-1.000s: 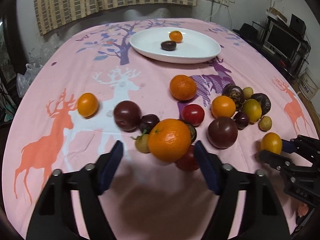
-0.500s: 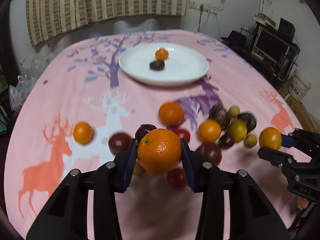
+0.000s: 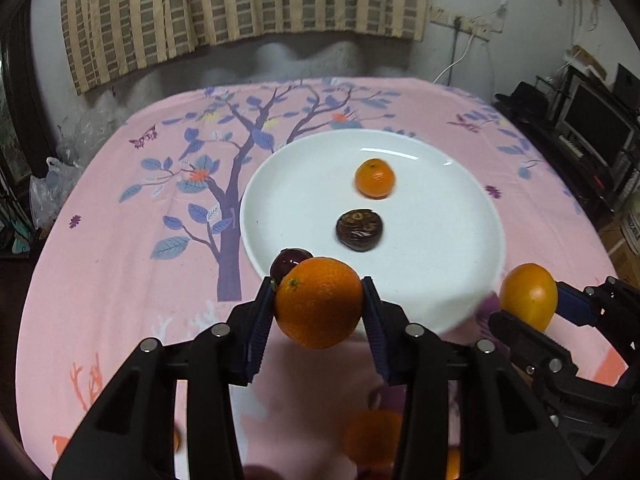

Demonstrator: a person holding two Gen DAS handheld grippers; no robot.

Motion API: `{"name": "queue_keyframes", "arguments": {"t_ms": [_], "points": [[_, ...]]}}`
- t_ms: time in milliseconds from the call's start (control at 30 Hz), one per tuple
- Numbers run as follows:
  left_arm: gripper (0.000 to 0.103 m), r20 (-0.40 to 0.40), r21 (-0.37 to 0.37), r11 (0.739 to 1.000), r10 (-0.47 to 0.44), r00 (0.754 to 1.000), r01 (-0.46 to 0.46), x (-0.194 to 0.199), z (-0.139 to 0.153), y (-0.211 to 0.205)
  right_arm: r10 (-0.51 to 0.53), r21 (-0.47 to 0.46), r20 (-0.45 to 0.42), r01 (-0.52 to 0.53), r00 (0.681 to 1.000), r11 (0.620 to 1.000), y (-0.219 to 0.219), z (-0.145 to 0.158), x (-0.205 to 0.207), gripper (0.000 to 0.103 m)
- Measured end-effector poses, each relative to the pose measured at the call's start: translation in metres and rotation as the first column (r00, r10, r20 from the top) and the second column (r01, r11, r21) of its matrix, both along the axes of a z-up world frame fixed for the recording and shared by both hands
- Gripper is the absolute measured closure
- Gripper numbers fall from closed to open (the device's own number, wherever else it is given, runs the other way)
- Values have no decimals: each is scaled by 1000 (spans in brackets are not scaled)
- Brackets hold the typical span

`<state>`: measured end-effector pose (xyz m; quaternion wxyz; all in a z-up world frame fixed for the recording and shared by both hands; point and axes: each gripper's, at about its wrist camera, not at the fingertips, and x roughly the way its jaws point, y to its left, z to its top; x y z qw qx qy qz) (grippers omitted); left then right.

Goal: Organize fruits
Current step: 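Lower both fruits onto the white plate and open both tools, then grasp a small olive-green fruit with the right tool while the left tool grasps a red tomato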

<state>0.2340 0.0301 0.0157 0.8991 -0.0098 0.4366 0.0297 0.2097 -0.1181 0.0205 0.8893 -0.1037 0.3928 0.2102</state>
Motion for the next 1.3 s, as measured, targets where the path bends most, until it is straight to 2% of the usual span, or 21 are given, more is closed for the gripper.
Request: {"name": "queue_keyframes", "arguments": {"t_ms": [200, 267, 300, 367, 567, 667, 800, 1000, 1167, 1300], "points": [[60, -48, -20, 999, 31, 998, -32, 27, -21, 2, -29, -24, -62, 28, 998, 999, 10, -25, 34, 66], [48, -63, -62, 997, 45, 997, -49, 29, -22, 5, -58, -4, -98, 58, 994, 998, 8, -31, 40, 63], [44, -47, -75, 995, 55, 997, -59, 26, -18, 7, -68, 10, -102, 69, 993, 998, 5, -31, 39, 60], [29, 1, -74, 996, 58, 998, -58, 14, -6, 8, -80, 28, -95, 83, 992, 996, -3, -27, 32, 59], [19, 61, -102, 994, 39, 997, -32, -31, 20, 13, -98, 91, -86, 106, 991, 990, -39, -9, -2, 50], [15, 88, -125, 992, 47, 995, -36, -63, 26, 19, -111, 90, -75, 117, 991, 989, -59, -4, -32, 48], [15, 105, -101, 995, 34, 994, -23, -105, 21, 21, -95, 71, -61, 99, 994, 993, -78, -4, -75, 48], [15, 69, -96, 995, 20, 997, -14, -152, 2, 24, -60, 44, -70, 63, 996, 997, -91, -16, -133, 48], [15, 42, -99, 995, 20, 999, -16, -180, -11, 25, -53, 6, -111, 54, 992, 999, -87, -37, -153, 48], [15, 23, -91, 996, 8, 1000, -6, -196, -20, 24, -77, -3, -145, 78, 986, 997, -86, -50, -150, 48]]}}
